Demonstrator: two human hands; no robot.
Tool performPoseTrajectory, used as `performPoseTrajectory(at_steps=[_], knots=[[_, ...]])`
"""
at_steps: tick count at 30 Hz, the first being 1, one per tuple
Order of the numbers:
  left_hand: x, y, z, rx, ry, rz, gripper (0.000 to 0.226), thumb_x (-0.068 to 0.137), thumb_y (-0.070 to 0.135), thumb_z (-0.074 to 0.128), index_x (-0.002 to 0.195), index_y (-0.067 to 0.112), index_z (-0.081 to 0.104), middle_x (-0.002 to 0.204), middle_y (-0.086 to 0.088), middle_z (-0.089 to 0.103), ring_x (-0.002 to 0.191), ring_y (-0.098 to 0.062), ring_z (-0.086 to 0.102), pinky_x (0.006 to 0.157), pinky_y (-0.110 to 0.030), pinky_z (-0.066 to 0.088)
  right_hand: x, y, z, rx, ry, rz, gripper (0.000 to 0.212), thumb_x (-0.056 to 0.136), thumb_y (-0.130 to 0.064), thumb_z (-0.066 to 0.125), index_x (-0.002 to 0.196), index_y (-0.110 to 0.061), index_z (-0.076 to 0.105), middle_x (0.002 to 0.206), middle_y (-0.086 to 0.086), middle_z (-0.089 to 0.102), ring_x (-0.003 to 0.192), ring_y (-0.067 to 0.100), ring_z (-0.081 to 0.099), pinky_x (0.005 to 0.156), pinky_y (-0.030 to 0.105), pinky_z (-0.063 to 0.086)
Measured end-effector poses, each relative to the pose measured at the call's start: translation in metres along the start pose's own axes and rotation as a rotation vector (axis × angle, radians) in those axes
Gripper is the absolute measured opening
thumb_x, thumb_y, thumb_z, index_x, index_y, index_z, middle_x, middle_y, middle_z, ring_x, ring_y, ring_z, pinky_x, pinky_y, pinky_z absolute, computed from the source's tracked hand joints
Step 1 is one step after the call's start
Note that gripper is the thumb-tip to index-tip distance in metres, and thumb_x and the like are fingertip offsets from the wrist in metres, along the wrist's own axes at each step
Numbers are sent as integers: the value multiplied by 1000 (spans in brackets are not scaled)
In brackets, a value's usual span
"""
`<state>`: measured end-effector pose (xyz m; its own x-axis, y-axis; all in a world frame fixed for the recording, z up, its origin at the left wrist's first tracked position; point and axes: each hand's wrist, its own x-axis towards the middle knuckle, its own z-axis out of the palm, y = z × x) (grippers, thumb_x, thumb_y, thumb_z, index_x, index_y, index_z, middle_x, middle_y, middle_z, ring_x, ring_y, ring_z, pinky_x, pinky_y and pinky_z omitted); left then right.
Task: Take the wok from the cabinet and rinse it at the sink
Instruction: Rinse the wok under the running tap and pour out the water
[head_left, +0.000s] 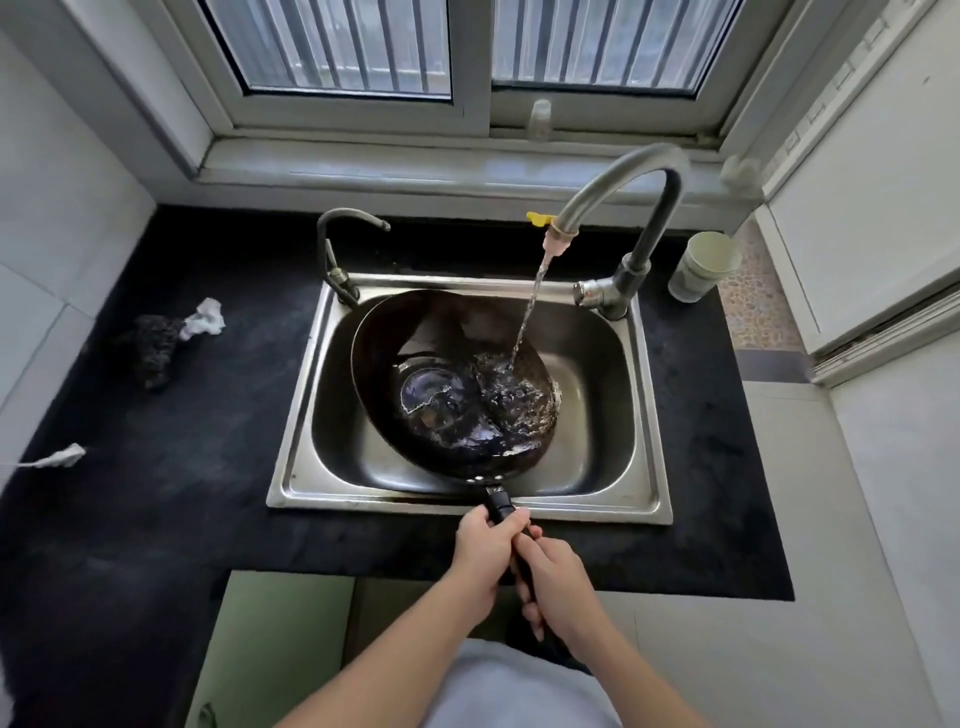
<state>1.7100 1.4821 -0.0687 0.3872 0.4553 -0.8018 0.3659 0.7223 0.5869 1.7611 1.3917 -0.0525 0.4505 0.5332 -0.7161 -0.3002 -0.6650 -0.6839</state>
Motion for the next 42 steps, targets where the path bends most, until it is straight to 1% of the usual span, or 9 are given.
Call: performPoseTrajectory(at_steps=[8,11,15,22,26,31,36,39,42], knots=[[-6,5,2,-61,56,15,14,94,14,61,99,1,62,78,-9,72,68,-23,67,54,-29,47,1,-11,-5,-47,-50,-36,37,102,-27,45,71,-8,54,50,4,52,35,18,45,33,27,36],[-8,0,0,-76,46,8,15,93,14,63,100,1,63,78,-8,72,72,-24,67,59,-32,49,-4,-8,-6,-113,-48,-55,38,102,-29,45,73,-8,56,50,3,53,36,17,46,33,27,38],[-11,-13,3,-131,-21,-27,14,94,11,61,102,0,63,80,-11,69,75,-21,66,60,-29,53,-14,1,-10,-165,-17,-34,38,102,-29,45,73,-8,57,52,5,54,37,17,47,32,26,38],[-15,-15,24,-180,-193,-56,4,95,5,57,97,2,60,74,-9,64,63,-15,63,52,-22,52,-27,6,-24,-203,139,-9,38,101,-29,47,69,-11,53,54,5,55,36,16,48,33,25,38],[-12,-10,40,-232,-288,-103,7,96,7,57,90,5,60,71,-7,64,66,-17,61,61,-26,49,-26,2,-39,-395,246,-45,37,100,-33,47,68,-16,53,60,1,61,48,13,56,38,18,39],[-6,-7,51,-310,-390,-152,6,96,8,55,91,7,58,71,-4,61,66,-16,59,69,-30,45,-21,0,-51,-491,295,-80,30,100,-36,45,88,-17,63,72,-6,61,61,5,56,44,16,43],[-4,-9,51,-371,-447,-187,2,95,8,56,94,7,59,71,-5,60,69,-17,60,73,-32,46,-21,4,-51,-534,341,-95,35,100,-38,47,104,-11,68,81,-2,64,70,12,58,61,21,42],[-2,-11,48,-376,-461,-200,3,94,8,58,96,7,60,74,-6,61,72,-18,60,77,-33,46,-23,4,-49,-578,355,-107,37,101,-39,45,112,-11,67,78,-4,62,64,6,55,56,20,40],[1,-13,44,-409,-484,-213,8,94,5,57,101,4,58,79,-8,59,77,-20,59,81,-34,50,-26,5,-44,-559,360,-118,41,101,-39,44,126,-11,62,98,7,72,77,15,62,67,27,47]])
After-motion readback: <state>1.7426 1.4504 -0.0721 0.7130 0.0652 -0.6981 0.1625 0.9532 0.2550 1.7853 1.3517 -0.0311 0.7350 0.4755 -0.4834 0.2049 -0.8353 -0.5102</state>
